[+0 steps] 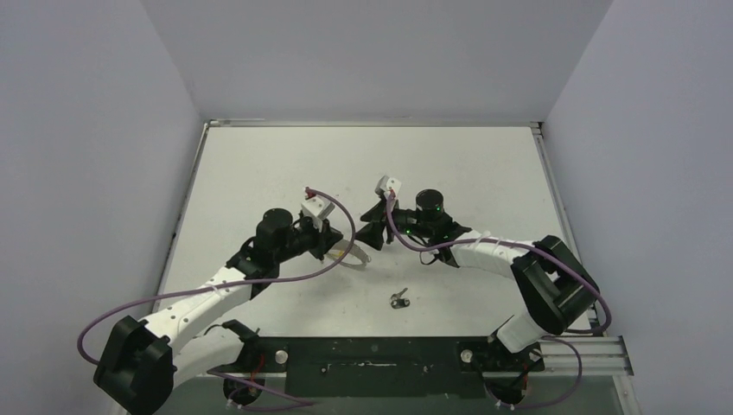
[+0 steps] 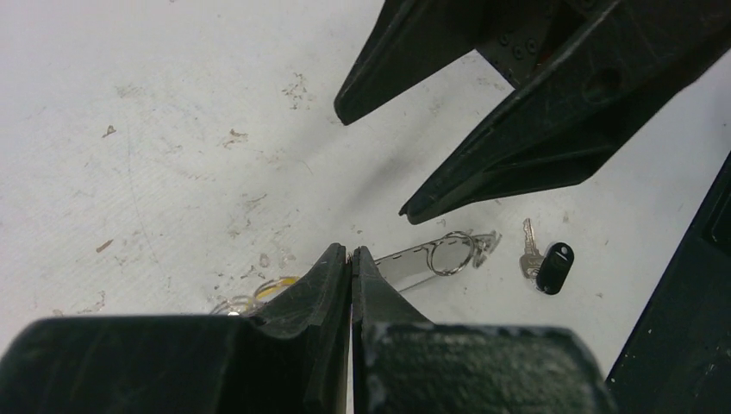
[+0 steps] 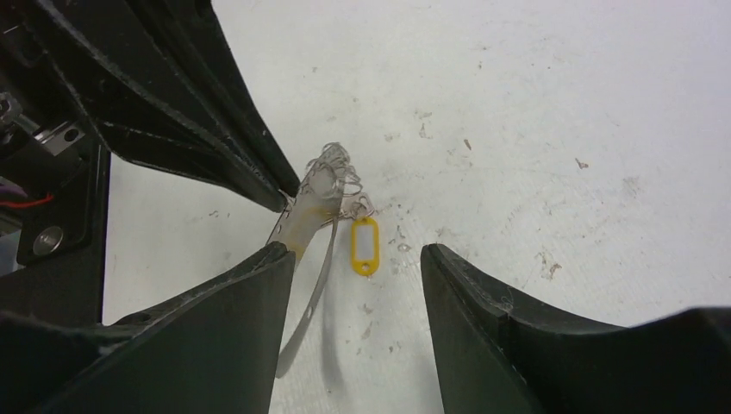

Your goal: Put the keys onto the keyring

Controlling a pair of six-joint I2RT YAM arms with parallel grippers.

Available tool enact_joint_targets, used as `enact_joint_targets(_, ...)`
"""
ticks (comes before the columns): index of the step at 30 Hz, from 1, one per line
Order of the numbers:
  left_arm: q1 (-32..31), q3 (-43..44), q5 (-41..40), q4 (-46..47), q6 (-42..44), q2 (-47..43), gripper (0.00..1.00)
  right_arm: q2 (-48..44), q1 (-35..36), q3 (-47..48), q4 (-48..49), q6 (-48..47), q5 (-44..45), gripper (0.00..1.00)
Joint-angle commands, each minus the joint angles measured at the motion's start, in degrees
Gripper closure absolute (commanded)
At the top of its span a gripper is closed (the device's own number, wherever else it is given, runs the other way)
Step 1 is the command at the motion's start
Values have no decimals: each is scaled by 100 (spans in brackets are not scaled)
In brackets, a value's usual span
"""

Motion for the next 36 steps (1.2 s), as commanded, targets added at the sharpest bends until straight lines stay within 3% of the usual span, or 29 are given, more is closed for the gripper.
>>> enact_joint_targets(1,32,-191,271,952,-65,-370,100,199,28,46,996,289,-96,42)
enact_joint_targets(8,37,-135,165,646,-46,-492,100,418,58,130,1343,639,-385,42)
enact_joint_targets(26,41,-107,59,666,19,-343,100,152,73,230,770,739,-421,32)
enact_joint_targets(31,37,-88,-269,660,-153,-290,100,-204,306,351,-341,423,8,30)
enact_joint_targets(36,36,-57,-561,722,-346,-217,100,-626,698,447,-1491,-62,1048,27)
